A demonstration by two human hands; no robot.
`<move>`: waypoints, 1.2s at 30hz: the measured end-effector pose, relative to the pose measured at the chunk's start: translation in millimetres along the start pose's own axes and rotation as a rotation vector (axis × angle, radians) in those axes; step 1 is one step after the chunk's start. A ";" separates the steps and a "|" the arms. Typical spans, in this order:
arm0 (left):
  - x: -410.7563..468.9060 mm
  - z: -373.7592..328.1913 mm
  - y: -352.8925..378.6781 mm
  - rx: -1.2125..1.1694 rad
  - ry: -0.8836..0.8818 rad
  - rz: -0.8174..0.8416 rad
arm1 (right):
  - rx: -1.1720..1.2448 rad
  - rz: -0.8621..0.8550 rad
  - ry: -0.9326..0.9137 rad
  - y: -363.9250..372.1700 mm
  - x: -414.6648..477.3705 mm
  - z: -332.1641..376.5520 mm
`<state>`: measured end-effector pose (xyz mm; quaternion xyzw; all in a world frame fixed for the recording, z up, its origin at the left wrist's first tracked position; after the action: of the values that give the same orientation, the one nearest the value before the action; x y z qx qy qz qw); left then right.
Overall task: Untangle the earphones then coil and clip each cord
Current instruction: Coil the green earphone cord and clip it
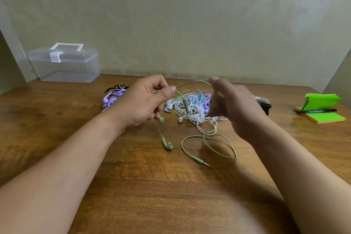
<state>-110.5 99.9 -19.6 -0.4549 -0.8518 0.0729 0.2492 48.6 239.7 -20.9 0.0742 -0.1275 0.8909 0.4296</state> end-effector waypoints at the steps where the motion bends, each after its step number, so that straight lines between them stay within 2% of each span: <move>1: -0.8 -0.3 2.2 0.042 0.014 0.022 | -0.110 0.055 -0.011 6.0 -1.7 -2.4; 3: -2.4 -0.8 10.0 0.127 0.039 0.073 | -0.255 0.107 -0.063 17.1 -7.9 -3.0; 7: -5.6 -5.9 21.5 0.294 0.118 0.142 | -0.222 0.105 -0.138 24.3 -13.6 8.4; 9: -6.2 -6.7 21.0 0.304 0.133 0.133 | -0.335 0.206 -0.175 35.1 -17.7 10.6; 11: -5.5 -3.9 18.1 0.222 0.078 0.113 | -0.409 0.259 -0.236 42.7 -21.5 12.0; 15: -2.1 7.0 11.6 -0.093 -0.090 0.085 | -0.153 0.196 -0.209 33.2 -16.7 11.7; 19: -4.5 12.7 19.6 -0.252 -0.183 0.123 | 0.051 0.161 -0.230 28.2 -18.8 22.1; 24: -2.2 25.9 7.6 -0.315 -0.264 -0.078 | 0.358 0.369 -0.102 48.2 -21.9 21.2; 27: -1.2 26.5 4.0 -0.341 -0.253 -0.144 | 0.222 0.267 -0.073 44.6 -15.4 8.2; 30: 0.4 18.3 1.9 -0.380 -0.192 -0.183 | -0.086 0.198 -0.050 41.3 -17.0 -0.7; 32: 1.7 12.9 0.6 -0.374 -0.136 -0.193 | -0.273 0.267 -0.054 46.2 -21.3 -3.6; 36: 1.5 9.4 2.5 -0.394 -0.093 -0.184 | -0.319 0.543 -0.079 63.7 -35.4 -3.0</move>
<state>-114.0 103.5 -28.1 -0.4112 -0.8982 -0.0973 0.1215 20.5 176.0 -42.7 0.0038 -0.2972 0.9383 0.1770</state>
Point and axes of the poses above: each hand's wrist, its own x-axis towards the middle knuckle, its own y-axis out of the palm, z = x × y, the point moved 9 cm from there along x, towards the middle knuckle, and after that the axes turned 2 degrees about -z, right-handed, at the moved point
